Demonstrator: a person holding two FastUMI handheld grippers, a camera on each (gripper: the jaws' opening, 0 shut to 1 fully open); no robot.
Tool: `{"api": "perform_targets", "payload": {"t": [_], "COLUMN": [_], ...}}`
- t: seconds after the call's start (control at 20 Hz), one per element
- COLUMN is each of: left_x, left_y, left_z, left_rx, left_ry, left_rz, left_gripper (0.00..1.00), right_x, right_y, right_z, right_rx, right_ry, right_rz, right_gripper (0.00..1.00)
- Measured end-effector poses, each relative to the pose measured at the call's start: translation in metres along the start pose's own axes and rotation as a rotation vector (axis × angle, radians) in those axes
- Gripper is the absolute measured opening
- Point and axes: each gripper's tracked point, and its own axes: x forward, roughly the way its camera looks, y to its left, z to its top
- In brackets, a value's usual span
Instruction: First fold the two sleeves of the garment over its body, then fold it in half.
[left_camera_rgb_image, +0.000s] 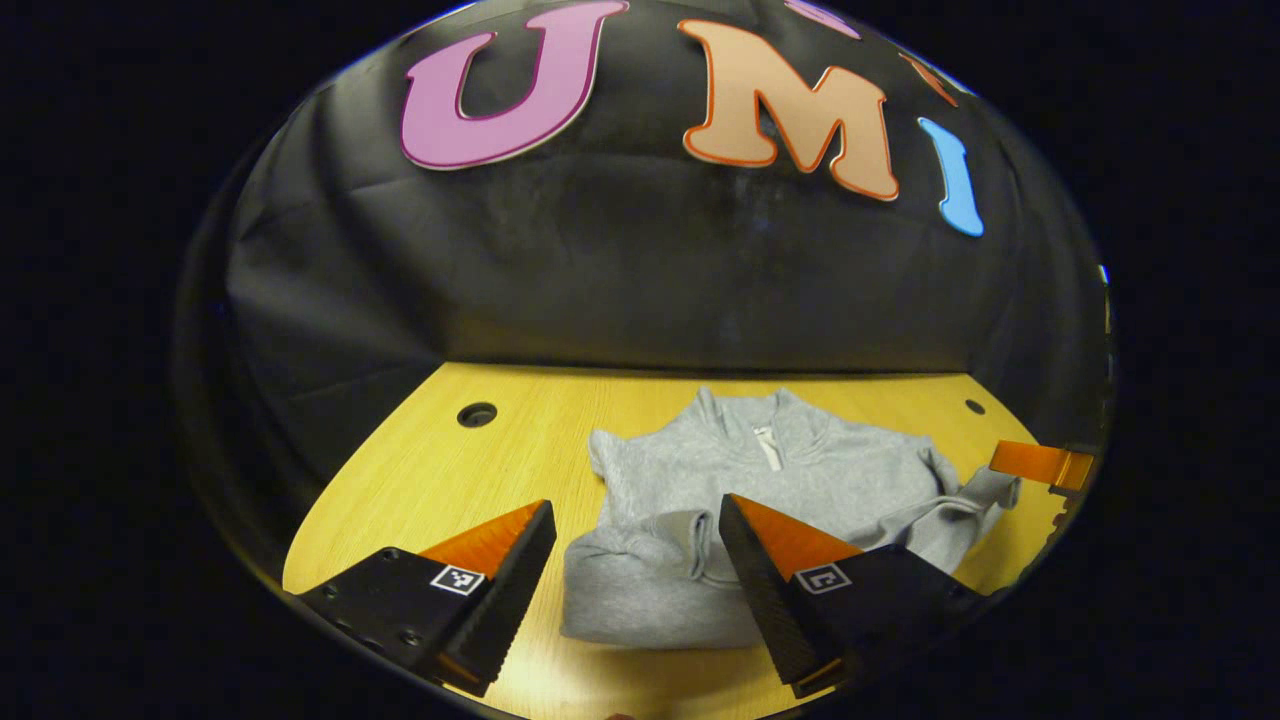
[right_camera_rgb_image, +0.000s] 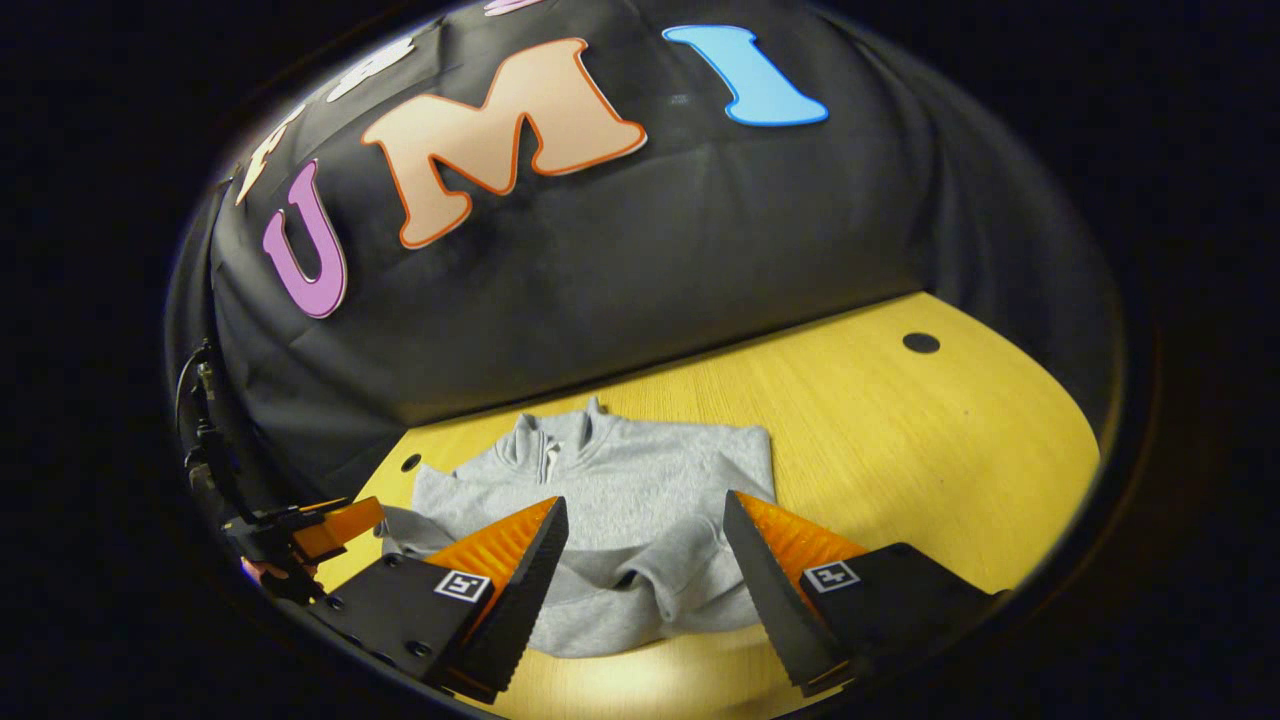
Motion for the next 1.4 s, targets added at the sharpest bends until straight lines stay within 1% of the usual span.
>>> {"api": "perform_targets", "payload": {"t": [0.15, 0.2, 0.3, 0.35, 0.4, 0.5, 0.55, 0.7, 0.9, 1.0, 1.15, 1.4], "left_x": [-0.026, -0.034, -0.055, -0.065, -0.076, -0.097, -0.105, -0.126, -0.152, -0.156, -0.161, -0.157], "left_y": [-0.011, -0.013, -0.014, -0.015, -0.016, -0.018, -0.016, -0.015, -0.016, -0.018, -0.019, -0.021], "left_z": [0.024, 0.031, 0.039, 0.042, 0.046, 0.051, 0.050, 0.048, 0.036, 0.028, 0.024, 0.018], "left_rx": [-0.052, -0.060, -0.051, -0.047, -0.048, -0.053, -0.049, -0.037, -0.033, -0.036, -0.073, -0.091], "left_ry": [-0.052, -0.067, -0.083, -0.088, -0.095, -0.106, -0.106, -0.102, -0.084, -0.068, -0.057, -0.039], "left_rz": [-0.033, -0.042, -0.047, -0.049, -0.056, -0.067, -0.065, -0.072, -0.077, -0.083, -0.084, -0.097], "left_gripper": [0.96, 0.95, 0.95, 0.95, 0.95, 0.95, 0.95, 0.95, 0.96, 0.96, 0.96, 0.95], "right_x": [-0.020, -0.030, -0.053, -0.065, -0.078, -0.101, -0.111, -0.131, -0.155, -0.165, -0.173, -0.185], "right_y": [0.005, 0.009, 0.018, 0.023, 0.027, 0.039, 0.046, 0.057, 0.064, 0.070, 0.071, 0.066], "right_z": [0.028, 0.034, 0.045, 0.049, 0.053, 0.055, 0.053, 0.036, 0.016, 0.013, 0.002, 0.002], "right_rx": [-0.033, -0.034, -0.042, -0.056, -0.075, -0.115, -0.135, -0.156, -0.148, -0.142, -0.149, -0.152], "right_ry": [-0.062, -0.079, -0.117, -0.135, -0.154, -0.187, -0.196, -0.199, -0.193, -0.204, -0.191, -0.204], "right_rz": [-0.002, 0.005, 0.017, 0.020, 0.021, 0.029, 0.040, 0.047, 0.026, 0.030, 0.030, 0.002], "right_gripper": [0.97, 0.93, 0.93, 0.98, 0.93, 0.93, 0.97, 0.97, 0.98, 0.98, 0.97, 0.98]}}
